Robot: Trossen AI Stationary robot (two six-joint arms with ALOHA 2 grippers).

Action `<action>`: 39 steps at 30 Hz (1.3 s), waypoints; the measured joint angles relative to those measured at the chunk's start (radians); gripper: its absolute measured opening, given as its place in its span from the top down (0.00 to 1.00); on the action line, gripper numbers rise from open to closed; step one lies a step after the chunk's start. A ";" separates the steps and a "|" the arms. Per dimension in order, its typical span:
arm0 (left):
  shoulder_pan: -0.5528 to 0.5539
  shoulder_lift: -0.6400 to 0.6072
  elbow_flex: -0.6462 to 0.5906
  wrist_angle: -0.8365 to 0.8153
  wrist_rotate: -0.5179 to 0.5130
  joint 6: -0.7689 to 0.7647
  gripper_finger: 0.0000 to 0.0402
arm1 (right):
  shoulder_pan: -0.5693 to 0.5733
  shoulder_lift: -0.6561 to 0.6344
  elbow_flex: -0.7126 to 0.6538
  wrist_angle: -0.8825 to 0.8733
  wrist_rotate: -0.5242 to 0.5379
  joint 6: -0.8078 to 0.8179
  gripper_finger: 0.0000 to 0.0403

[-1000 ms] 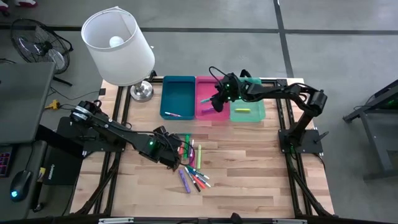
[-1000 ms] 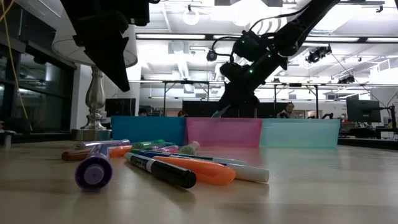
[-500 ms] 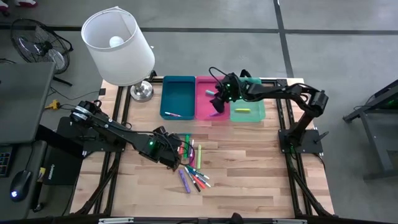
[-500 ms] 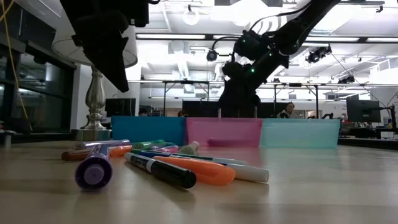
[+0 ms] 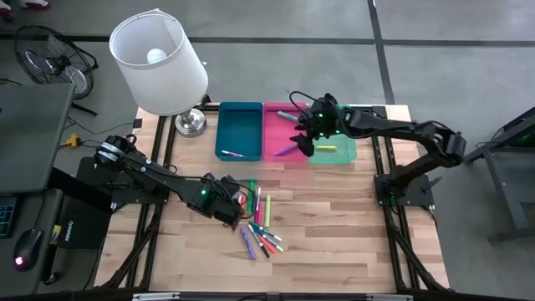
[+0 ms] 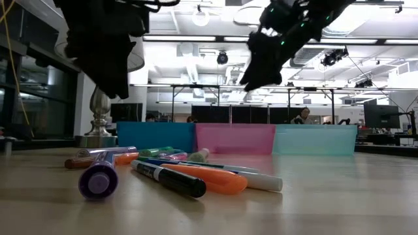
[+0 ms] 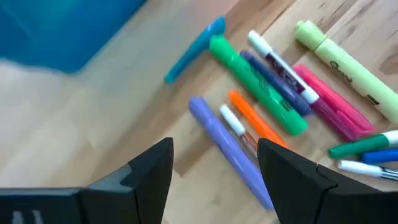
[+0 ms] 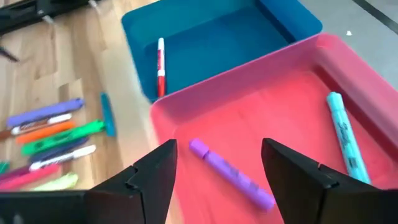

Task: Pick & Place Markers
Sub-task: Put the top violet highlighter into the pink bin

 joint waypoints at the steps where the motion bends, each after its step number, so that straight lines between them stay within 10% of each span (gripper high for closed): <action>1: 0.000 0.000 0.000 -0.009 0.018 -0.042 0.43 | 0.008 -0.018 0.000 -0.020 0.006 -0.002 0.45; 9: 0.026 0.000 0.000 -0.031 0.089 -0.209 0.43 | 0.073 -0.126 0.000 -0.168 0.060 -0.002 0.45; 39: 0.289 0.208 -0.081 0.191 0.467 0.045 0.43 | 0.158 -0.143 0.000 -0.284 0.170 -0.035 0.45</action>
